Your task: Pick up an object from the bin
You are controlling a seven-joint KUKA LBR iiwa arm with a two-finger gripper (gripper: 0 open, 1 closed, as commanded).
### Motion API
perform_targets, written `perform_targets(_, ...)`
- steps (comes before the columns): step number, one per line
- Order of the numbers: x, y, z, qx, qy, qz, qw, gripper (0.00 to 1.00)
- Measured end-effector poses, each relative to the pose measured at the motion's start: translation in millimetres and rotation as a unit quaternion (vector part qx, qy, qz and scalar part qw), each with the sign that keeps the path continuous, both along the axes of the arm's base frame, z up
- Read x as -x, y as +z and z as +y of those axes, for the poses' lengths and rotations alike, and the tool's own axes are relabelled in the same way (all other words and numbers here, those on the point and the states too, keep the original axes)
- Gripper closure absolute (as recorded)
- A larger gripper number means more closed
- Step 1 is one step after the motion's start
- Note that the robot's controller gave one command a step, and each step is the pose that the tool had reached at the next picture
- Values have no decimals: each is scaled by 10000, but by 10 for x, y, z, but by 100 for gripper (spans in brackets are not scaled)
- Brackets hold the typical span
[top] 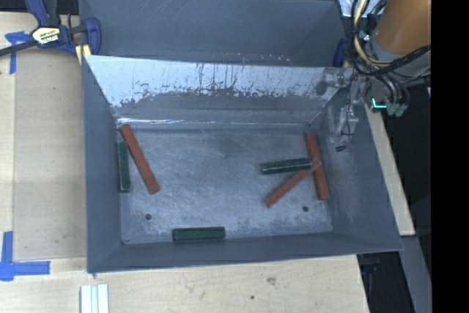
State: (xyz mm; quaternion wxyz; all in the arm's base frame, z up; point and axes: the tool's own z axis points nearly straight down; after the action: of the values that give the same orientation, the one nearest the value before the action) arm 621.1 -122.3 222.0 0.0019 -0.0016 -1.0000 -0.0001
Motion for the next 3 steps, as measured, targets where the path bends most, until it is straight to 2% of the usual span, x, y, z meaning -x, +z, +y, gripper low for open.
perform_targets(2,-10,34,10,9,33,-49,10000,0)
perform_targets(3,221,-56,-26,1,1467,-27,9892,0)
